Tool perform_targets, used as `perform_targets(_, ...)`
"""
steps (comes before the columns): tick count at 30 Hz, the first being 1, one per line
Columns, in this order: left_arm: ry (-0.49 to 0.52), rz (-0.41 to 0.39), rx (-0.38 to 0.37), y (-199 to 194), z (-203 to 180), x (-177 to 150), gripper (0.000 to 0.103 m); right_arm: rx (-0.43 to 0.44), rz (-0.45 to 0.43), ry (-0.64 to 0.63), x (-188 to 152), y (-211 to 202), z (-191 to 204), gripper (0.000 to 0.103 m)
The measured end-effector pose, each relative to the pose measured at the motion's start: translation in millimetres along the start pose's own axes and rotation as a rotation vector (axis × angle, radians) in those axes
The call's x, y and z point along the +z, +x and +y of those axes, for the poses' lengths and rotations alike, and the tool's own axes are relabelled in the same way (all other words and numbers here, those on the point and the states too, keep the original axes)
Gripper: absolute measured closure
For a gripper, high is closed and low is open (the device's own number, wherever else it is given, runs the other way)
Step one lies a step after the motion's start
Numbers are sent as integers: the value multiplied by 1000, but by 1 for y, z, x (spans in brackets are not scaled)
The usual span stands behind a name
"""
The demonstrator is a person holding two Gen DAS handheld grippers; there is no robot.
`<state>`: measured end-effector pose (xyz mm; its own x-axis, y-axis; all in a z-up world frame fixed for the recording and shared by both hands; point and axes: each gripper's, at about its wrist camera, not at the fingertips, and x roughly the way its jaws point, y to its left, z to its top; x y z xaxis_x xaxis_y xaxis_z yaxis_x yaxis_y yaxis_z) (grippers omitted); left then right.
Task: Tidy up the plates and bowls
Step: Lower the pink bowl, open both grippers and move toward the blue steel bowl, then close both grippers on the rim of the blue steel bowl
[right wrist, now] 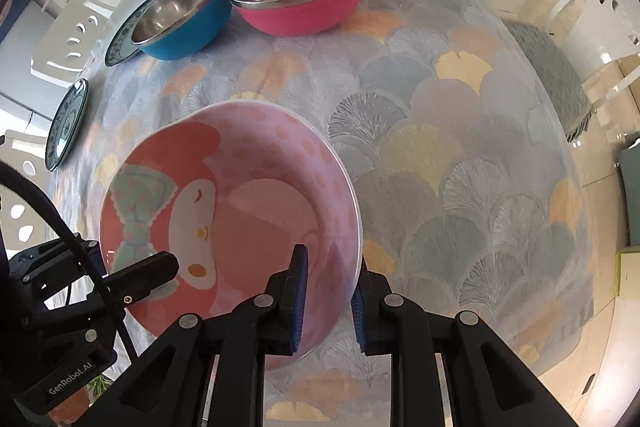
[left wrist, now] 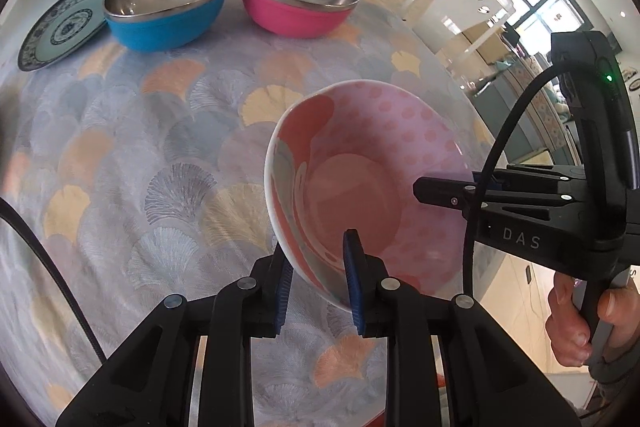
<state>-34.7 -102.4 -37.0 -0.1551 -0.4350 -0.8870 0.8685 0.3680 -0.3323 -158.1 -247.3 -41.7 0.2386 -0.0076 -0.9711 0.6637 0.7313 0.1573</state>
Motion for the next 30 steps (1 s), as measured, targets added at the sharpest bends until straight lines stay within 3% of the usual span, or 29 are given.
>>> perform_targets(4, 2, 18, -30, -6, 6, -2, 72, 35, 6, 18, -1, -5, -4, 83)
perform_targets(8, -25, 1, -53, -27, 22, -11, 63, 64, -29, 40, -2, -23, -13, 48)
perform_targets(10, -61, -22, -53, -42, 32, -16, 56, 74, -62, 38, -2, -38, -16, 47)
perform_targets(16, -217, -107, -55, -81, 80, -11, 55, 94, -170, 5, 19, -83, -12, 47)
perform_targets(21, -359, -197, -53, -94, 109, 22, 55, 139, -288, -66, 77, -109, 14, 44)
perform_targets(24, -463, -248, -39, -92, 123, 45, 40, 148, -313, -113, 119, -110, 31, 40)
perform_targets(25, -507, -267, -37, -89, 130, 53, 40, 150, -315, -136, 136, -107, 38, 40)
perform_targets(28, -618, -272, 8, -75, 152, 75, 40, 136, -278, -226, 191, -85, 61, 40)
perform_targets(30, -683, -265, 28, -60, 163, 88, 42, 130, -189, -276, 227, -58, 74, 40)
